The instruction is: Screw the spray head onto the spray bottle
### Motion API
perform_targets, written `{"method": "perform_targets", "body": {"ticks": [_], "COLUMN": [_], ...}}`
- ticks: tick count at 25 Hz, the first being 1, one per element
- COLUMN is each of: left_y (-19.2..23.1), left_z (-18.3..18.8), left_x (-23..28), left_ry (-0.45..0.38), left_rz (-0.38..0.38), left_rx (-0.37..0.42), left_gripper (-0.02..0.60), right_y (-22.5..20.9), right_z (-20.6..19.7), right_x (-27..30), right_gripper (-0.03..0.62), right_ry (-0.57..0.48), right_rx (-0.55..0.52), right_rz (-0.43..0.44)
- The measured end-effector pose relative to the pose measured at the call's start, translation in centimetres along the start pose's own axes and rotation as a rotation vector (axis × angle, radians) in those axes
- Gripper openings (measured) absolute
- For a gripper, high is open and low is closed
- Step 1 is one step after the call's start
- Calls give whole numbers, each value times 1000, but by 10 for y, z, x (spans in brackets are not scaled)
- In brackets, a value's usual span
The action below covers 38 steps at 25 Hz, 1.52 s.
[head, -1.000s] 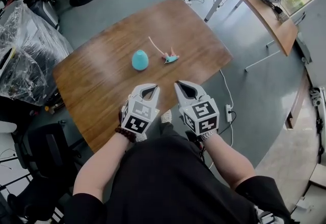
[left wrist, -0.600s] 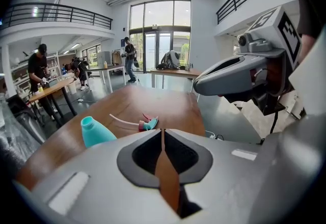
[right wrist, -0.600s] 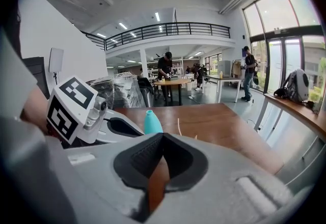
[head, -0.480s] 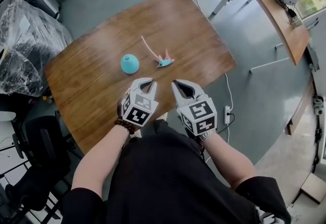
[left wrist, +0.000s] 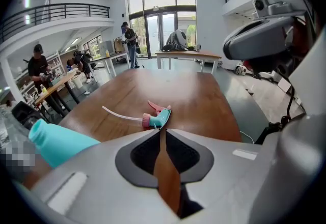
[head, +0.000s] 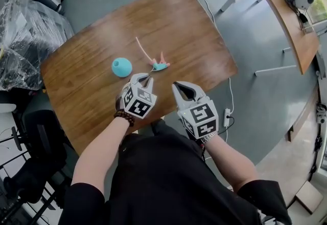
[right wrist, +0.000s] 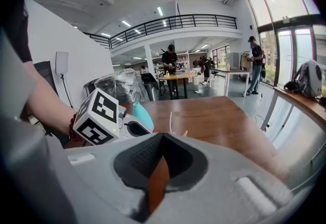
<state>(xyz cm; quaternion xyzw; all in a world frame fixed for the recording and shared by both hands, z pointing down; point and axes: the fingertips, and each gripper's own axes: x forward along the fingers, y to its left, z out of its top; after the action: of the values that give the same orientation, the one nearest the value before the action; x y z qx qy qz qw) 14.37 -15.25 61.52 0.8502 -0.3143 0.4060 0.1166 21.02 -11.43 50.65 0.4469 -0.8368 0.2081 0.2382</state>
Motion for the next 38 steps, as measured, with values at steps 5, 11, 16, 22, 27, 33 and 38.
{"method": "perform_targets", "body": {"ticks": [5,11,16,22,27,33,38], "left_y": [2,6,9,13,10,13,14], "left_z": [-7,-14,-18,-18,-18,-15,-7], "left_x": [22,38,49,57,58,57,52], "left_ry": [43,65,71,73,68,60,41], "left_rz": [21,23,16,5,-9,-8,-24], "left_rx": [27,44,54,56,56,47,25], "left_gripper": [61,72,72,72,65,31,26], "right_y": [-9,-9,-9,-10,-11,-9,-11], "right_z": [-7,-8,-11,-11,-10,-6,-4], "right_x": [2,2,3,4,4,7,5], "right_gripper": [-9,-9,-9,-9,-9,-9,-9], "right_ry": [19,41,52,60,61,56,53], "right_rx": [-3,-18,-17,-14,-14,-16,-18], "right_rz": [19,22,12,3,-4,0,-7]}}
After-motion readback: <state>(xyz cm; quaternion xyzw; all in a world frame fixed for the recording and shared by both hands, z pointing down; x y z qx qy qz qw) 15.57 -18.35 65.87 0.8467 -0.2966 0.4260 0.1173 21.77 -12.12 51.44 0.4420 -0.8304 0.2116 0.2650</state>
